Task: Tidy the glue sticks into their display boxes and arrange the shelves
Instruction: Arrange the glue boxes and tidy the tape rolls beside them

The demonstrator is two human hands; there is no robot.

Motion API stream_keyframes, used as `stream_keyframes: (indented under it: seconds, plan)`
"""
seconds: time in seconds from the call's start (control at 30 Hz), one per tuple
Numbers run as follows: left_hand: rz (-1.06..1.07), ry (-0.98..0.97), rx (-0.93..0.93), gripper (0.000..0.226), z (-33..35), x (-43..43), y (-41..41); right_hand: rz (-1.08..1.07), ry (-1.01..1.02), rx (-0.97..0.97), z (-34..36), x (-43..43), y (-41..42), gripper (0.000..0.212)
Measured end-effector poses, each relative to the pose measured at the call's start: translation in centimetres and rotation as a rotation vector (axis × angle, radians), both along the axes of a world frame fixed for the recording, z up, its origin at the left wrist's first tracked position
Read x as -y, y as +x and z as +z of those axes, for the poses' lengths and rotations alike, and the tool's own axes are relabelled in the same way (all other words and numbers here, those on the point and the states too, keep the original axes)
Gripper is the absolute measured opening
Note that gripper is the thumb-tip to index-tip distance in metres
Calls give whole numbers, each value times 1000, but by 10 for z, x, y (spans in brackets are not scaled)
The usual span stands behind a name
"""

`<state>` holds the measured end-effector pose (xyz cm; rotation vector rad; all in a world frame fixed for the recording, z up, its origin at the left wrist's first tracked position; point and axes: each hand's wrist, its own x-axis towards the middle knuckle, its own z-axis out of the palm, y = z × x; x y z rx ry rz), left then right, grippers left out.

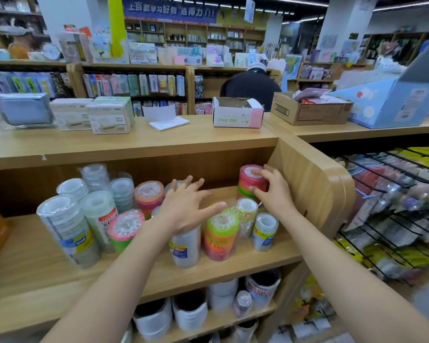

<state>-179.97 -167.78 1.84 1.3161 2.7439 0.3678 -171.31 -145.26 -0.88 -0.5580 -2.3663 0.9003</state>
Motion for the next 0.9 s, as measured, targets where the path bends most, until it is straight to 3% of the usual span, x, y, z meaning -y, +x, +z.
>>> stream_keyframes:
  seconds: [0.17,0.27,0.33,0.47,0.63,0.73,0.8,0.9]
  plan:
    - [21,120,-80,95,-1,2,-1,62,60,-176,16,7,14,34]
    - [41,277,-170,83,1,10,6,157,31,-240,30,23,32,30]
    - [42,303,-218,78,0,18,12,269,31,-165,32,34,46,33]
    - [11,284,-201,79,-7,31,18,460,82,186,16,46,57,49]
    - [-51,360,-101,75,-13,38,12,387,205,140,18,56,53,66]
    - [-79,392,-74,77,-14,38,11,417,395,285,18,68,50,85]
    - [-87,371,-53,82,-15,38,11,392,413,323,16,76,47,84]
    - [-96,357,-35,85,-14,37,11,352,405,228,13,82,42,78]
